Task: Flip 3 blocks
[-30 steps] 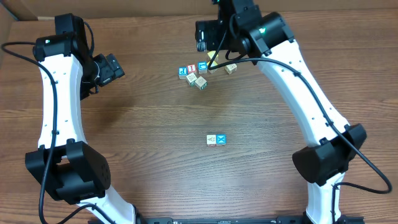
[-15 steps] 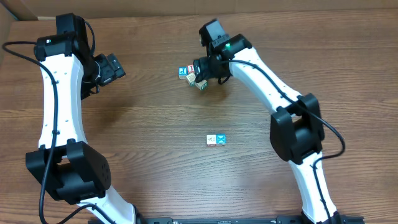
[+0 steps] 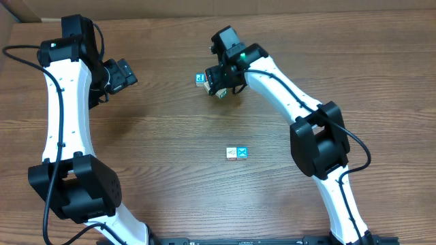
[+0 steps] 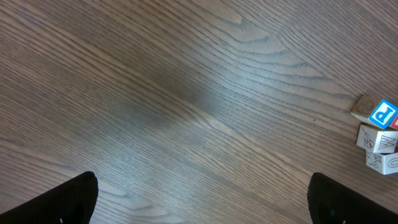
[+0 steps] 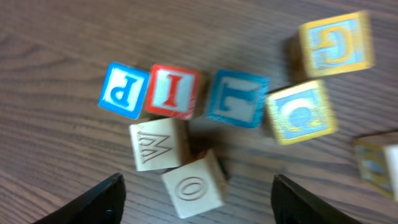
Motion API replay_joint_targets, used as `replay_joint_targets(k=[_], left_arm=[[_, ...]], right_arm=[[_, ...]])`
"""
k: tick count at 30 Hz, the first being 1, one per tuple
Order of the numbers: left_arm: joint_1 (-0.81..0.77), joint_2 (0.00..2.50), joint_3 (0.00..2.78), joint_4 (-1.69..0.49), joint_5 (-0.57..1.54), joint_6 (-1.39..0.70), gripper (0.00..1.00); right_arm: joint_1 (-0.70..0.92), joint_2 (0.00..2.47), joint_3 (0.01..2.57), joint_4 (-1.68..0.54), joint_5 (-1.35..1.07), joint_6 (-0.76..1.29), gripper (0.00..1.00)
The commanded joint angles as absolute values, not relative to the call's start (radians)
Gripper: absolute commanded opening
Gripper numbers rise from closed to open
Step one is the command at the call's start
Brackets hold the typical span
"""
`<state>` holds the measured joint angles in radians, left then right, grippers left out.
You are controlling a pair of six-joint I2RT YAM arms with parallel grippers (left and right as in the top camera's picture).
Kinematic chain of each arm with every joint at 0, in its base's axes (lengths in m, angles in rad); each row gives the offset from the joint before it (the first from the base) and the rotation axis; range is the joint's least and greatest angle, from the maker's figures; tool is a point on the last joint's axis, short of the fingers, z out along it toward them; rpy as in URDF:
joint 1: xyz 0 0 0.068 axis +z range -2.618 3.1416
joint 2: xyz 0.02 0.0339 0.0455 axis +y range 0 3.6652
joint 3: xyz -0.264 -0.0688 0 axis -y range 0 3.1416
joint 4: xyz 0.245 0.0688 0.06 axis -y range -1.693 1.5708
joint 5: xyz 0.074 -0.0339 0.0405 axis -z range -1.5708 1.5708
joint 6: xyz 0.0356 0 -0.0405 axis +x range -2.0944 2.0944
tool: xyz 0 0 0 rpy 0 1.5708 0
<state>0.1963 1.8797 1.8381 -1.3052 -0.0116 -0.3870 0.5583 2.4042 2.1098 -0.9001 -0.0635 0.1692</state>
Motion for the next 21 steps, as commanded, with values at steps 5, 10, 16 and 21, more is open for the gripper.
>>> replay_joint_targets(k=[5, 10, 16, 21], left_arm=[[0.189, 1.887, 1.861, -1.304, -0.007, -0.389, 1.00], [0.189, 1.887, 1.861, -1.304, -0.007, -0.389, 1.00], [0.189, 1.887, 1.861, -1.304, -0.007, -0.389, 1.00], [0.189, 1.887, 1.861, -1.304, -0.007, -0.389, 1.00]], right_arm=[[0.592, 2.399, 2.000, -0.842, -0.072, 0.126, 0.59], [0.592, 2.398, 1.996, -0.842, -0.069, 0.126, 0.45], [0.578, 2.396, 2.026, -0.862, -0.070, 0.134, 0.34], [0.578, 2.396, 2.065, -0.902, -0.069, 0.134, 0.32]])
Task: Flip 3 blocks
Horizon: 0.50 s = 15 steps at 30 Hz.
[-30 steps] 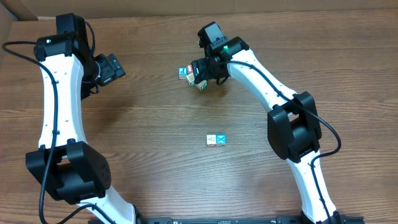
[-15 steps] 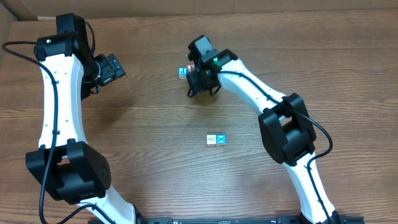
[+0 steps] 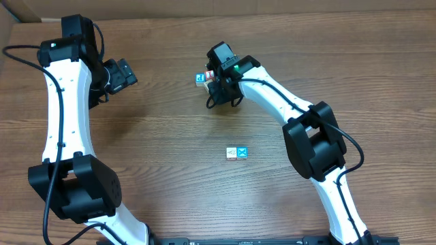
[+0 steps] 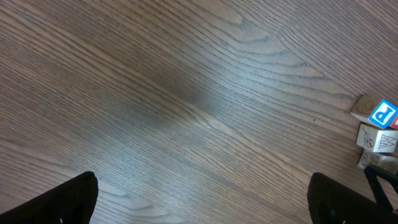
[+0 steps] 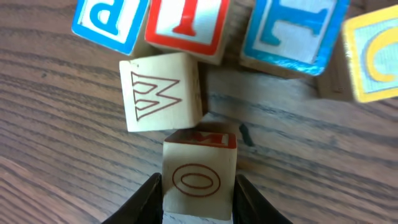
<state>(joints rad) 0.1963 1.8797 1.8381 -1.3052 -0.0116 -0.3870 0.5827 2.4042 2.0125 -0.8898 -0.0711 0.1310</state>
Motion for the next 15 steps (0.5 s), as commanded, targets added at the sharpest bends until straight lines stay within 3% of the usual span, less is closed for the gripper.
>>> replay_joint_targets(k=[1, 15], left_arm=[[0.189, 1.887, 1.861, -1.304, -0.007, -0.389, 1.00], [0.189, 1.887, 1.861, -1.304, -0.007, -0.389, 1.00]], right_arm=[[0.578, 2.395, 2.074, -0.915, -0.070, 0.134, 0.30], [0.604, 2.251, 2.163, -1.171, -0.078, 0.235, 0.27]])
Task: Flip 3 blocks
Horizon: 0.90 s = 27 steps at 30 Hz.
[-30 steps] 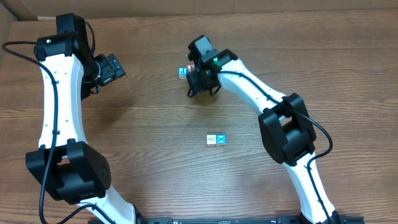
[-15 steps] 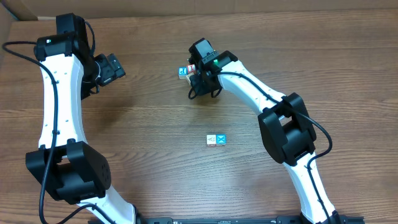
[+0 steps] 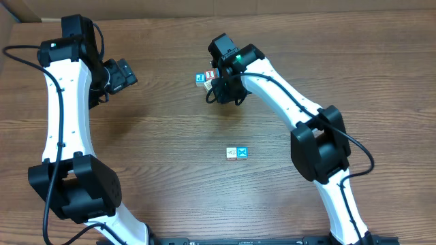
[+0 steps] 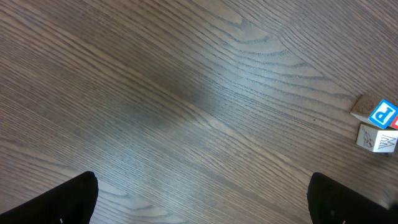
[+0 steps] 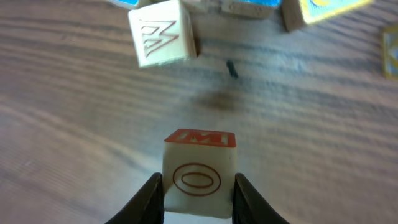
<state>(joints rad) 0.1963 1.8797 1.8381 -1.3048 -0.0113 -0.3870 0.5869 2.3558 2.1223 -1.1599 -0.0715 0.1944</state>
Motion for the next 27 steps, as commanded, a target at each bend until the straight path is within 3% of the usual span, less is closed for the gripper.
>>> replay_joint_targets(k=[1, 10, 19, 27], left_arm=[[0.189, 1.887, 1.861, -1.304, -0.007, -0.389, 1.00], [0.189, 1.887, 1.861, -1.304, -0.007, -0.389, 1.00], [0.189, 1.887, 1.861, -1.304, -0.007, -0.390, 1.00], [0.189, 1.887, 1.861, -1.304, -0.007, -0.389, 1.00]], right_arm=[[0.607, 2.238, 2.163, -1.184, -0.086, 0.244, 0.27], [0.614, 2.215, 2.160, -1.302, -0.339, 0.323, 0.27], [0.696, 2.218, 2.159, -1.425, -0.332, 0.382, 0.26], [0.755, 2.218, 2.159, -1.569, -0.147, 0.559, 0.22]])
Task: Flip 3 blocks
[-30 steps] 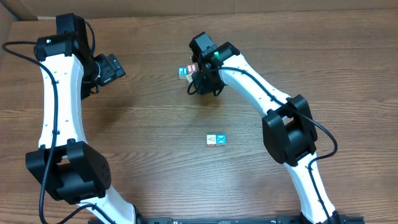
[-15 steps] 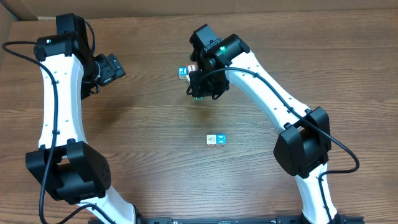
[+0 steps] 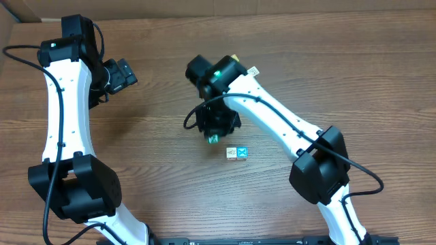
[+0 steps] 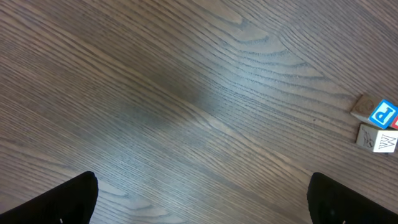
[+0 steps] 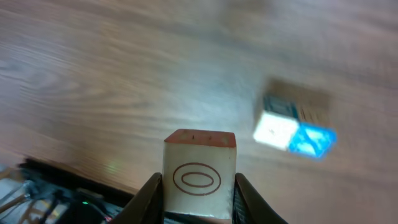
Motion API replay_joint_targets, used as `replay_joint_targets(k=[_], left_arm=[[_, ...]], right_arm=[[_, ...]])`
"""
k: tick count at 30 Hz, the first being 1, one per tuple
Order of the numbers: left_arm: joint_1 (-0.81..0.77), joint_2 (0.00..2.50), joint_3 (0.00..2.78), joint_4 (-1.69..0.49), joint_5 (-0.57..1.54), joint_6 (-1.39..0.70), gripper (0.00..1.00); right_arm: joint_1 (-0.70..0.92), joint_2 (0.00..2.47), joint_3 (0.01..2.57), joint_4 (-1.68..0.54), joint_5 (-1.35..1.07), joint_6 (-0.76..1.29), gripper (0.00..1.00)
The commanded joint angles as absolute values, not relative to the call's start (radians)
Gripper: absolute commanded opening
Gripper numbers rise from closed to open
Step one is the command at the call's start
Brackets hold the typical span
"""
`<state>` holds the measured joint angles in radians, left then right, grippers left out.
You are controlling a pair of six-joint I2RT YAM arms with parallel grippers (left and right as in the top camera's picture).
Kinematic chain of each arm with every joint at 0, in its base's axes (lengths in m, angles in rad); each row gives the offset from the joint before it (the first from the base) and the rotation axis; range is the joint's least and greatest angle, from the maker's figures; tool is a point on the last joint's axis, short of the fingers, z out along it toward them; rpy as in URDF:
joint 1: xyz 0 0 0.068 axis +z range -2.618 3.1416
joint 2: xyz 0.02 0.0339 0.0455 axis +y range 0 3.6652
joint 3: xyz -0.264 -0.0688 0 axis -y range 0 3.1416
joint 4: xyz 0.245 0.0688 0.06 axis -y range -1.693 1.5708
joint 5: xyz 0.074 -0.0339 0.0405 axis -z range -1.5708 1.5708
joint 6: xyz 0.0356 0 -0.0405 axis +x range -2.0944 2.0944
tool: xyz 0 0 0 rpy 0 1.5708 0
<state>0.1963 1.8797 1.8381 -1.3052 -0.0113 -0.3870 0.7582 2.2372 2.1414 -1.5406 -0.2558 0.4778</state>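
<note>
My right gripper (image 5: 199, 198) is shut on a pale wooden block with a red oval on its face (image 5: 199, 174). In the overhead view this gripper (image 3: 213, 131) hangs over the middle of the table, just left of a white block (image 3: 231, 153) and a blue block (image 3: 243, 152) lying side by side. The same pair shows blurred in the right wrist view, white block (image 5: 275, 130) and blue block (image 5: 311, 140). My left gripper (image 4: 202, 205) stands open over bare wood at the far left (image 3: 122, 75).
A blue P block (image 4: 384, 114) and a pale W block (image 4: 376, 138) of the back cluster show at the right edge of the left wrist view. In the overhead view my right arm covers most of that cluster. The wooden table (image 3: 136, 170) stretches all round.
My right gripper, still shut on the oval block, has moved from beside the back cluster toward the front, to just left of the white and blue pair. The left arm has not moved.
My right gripper hung open over the back cluster, with the oval block lying by the W block. Then it was shut on that block on the table, then it held the block clear of the cluster. Now the block is held beside the middle pair.
</note>
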Motion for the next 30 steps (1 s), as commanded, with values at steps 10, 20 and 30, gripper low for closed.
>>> replay_joint_targets(k=[10, 20, 30], left_arm=[[0.189, 1.887, 1.861, -1.304, -0.007, -0.389, 1.00], [0.189, 1.887, 1.861, -1.304, -0.007, -0.390, 1.00], [0.189, 1.887, 1.861, -1.304, -0.007, -0.389, 1.00]], right_arm=[[0.763, 2.218, 2.159, -1.571, 0.351, 0.785, 0.16], [0.801, 2.263, 2.109, -1.514, 0.613, 0.845, 0.17], [0.790, 2.335, 1.946, -1.336, 0.692, 0.758, 0.17]])
